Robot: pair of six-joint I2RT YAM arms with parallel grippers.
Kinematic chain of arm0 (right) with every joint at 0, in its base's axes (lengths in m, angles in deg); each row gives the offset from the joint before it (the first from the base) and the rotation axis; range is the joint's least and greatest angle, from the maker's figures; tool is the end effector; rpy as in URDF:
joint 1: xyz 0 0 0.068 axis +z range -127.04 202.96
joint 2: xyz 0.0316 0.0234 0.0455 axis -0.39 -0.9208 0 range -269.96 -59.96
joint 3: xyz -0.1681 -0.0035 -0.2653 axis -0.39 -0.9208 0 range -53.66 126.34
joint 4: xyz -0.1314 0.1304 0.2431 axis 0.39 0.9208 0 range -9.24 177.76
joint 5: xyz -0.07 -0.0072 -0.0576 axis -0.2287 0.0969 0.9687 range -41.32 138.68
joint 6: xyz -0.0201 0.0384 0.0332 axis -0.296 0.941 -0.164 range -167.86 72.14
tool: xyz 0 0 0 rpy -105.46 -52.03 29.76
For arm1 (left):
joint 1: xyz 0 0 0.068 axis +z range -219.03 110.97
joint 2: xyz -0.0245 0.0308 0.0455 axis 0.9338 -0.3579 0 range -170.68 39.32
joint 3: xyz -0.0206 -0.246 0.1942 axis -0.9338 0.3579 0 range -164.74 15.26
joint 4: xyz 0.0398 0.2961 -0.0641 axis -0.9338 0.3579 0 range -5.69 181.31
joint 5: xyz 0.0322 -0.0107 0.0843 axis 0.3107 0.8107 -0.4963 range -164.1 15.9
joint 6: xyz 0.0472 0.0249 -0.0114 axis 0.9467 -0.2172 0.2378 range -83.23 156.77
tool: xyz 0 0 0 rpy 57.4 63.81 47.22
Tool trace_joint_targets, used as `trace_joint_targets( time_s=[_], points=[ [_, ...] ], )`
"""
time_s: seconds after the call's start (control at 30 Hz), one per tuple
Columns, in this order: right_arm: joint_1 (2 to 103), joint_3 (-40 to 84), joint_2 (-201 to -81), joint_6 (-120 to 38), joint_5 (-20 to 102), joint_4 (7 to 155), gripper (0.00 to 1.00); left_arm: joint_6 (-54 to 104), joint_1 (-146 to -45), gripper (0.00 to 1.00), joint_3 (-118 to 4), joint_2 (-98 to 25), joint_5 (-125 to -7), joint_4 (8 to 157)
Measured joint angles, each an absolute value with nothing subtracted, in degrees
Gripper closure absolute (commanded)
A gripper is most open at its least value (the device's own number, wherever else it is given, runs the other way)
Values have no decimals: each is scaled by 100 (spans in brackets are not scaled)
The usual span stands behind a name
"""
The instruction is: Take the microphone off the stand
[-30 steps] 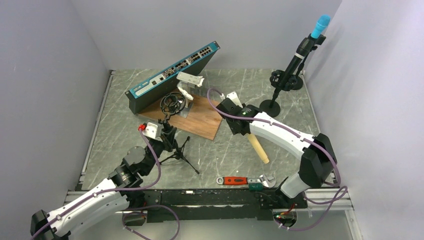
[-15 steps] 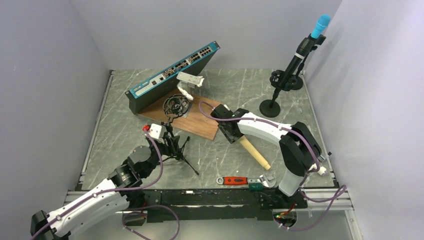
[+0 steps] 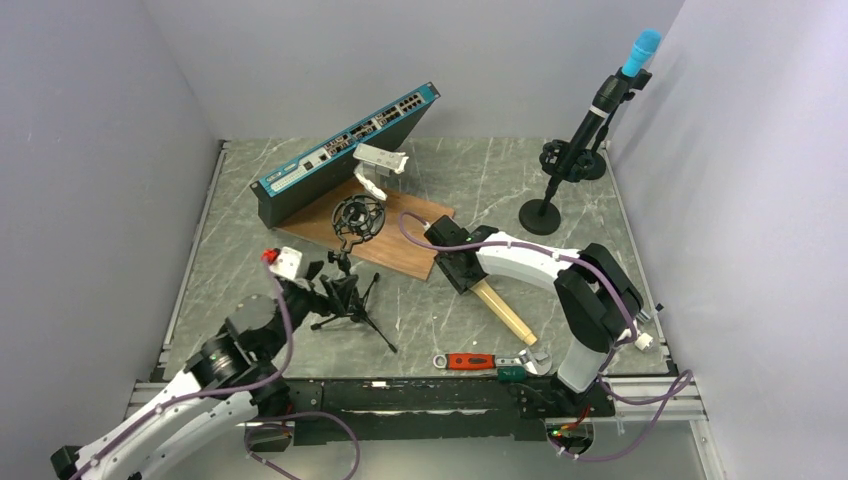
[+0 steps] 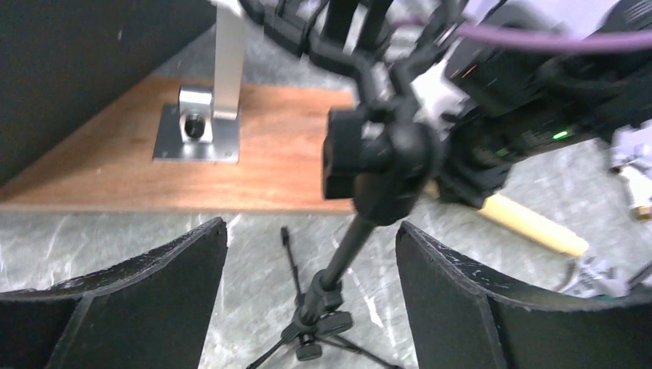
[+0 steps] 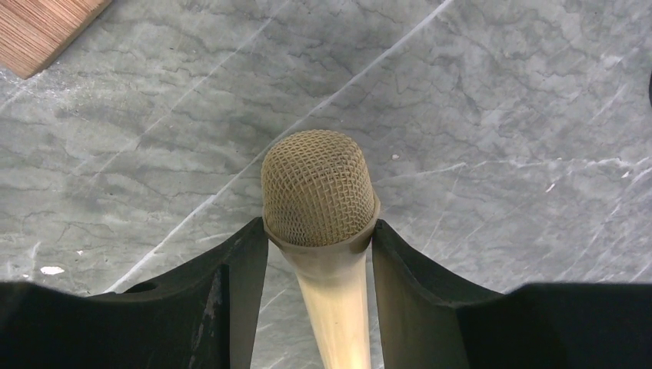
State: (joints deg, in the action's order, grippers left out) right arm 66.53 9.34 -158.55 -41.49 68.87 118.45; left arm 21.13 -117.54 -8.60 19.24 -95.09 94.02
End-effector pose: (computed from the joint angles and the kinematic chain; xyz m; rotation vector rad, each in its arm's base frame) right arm 0.2761 0.2452 0.1918 -0.8000 2.5991 -0.2701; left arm 0.0937 -0.0862 0.2866 0.2055 1.6834 -0.5382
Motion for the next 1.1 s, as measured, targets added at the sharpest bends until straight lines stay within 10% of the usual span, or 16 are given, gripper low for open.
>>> trace_joint_targets(
  time_s=[0.57,1.1],
  points=[
    [6637,746,-15848,-4125,6646,11461,23,6,-11748,3,-1699,2307,-9302,11033],
    [6637,648,-14392,-3786,6200,11360,4,-1210,-11748,38,-1260,1758,-8987,11468]
  ],
)
